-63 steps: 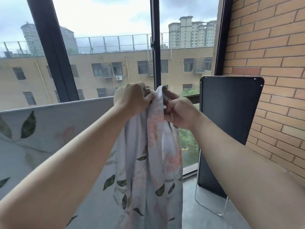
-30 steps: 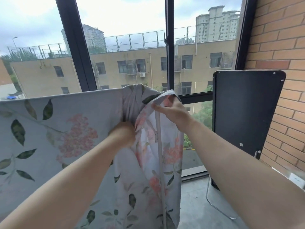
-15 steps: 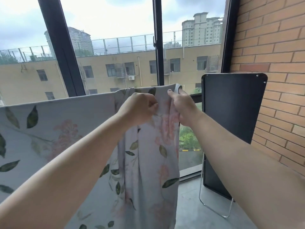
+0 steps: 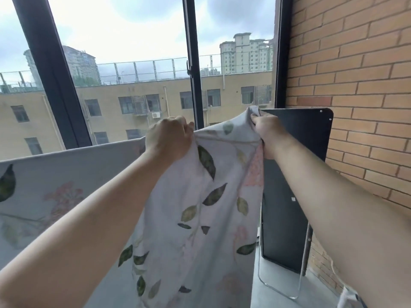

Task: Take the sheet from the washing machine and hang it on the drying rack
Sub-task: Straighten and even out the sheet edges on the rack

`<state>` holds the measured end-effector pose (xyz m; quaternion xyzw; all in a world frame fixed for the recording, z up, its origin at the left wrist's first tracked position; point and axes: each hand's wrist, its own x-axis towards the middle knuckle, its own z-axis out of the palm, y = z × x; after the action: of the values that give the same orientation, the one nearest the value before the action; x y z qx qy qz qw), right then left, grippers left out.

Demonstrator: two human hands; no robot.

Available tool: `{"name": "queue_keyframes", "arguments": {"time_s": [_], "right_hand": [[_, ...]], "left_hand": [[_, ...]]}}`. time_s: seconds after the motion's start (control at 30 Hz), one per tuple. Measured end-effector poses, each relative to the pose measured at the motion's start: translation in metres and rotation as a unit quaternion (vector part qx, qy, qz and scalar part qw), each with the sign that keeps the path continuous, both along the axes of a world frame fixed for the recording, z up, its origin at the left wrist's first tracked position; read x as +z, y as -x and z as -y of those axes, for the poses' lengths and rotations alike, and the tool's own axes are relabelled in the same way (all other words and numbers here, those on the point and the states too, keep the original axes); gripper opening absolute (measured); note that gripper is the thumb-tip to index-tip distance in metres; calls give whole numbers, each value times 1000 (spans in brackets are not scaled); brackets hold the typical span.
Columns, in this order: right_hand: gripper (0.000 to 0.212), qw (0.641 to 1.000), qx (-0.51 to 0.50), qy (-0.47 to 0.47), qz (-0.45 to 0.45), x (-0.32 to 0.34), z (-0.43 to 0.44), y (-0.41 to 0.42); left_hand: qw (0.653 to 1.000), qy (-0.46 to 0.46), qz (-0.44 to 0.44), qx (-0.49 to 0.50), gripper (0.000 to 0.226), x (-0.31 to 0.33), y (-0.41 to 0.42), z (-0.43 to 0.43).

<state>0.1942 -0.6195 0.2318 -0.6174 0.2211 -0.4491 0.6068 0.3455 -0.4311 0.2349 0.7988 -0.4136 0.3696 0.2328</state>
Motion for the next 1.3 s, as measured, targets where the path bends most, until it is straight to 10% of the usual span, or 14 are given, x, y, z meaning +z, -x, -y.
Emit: {"name": "queue_keyframes", "arguments": {"time_s": [0.67, 1.0, 1.3], "right_hand": [[27, 986, -126, 89, -70, 7, 86, 35], [24, 987, 127, -87, -36, -64, 63, 50], [84, 937, 332, -106, 9, -89, 50, 73]], "left_hand": [[994, -83, 45, 55, 54, 7, -9, 35], [977, -183, 73, 80, 35, -23, 18, 52], [981, -80, 108, -140, 23, -66, 74, 73]]}}
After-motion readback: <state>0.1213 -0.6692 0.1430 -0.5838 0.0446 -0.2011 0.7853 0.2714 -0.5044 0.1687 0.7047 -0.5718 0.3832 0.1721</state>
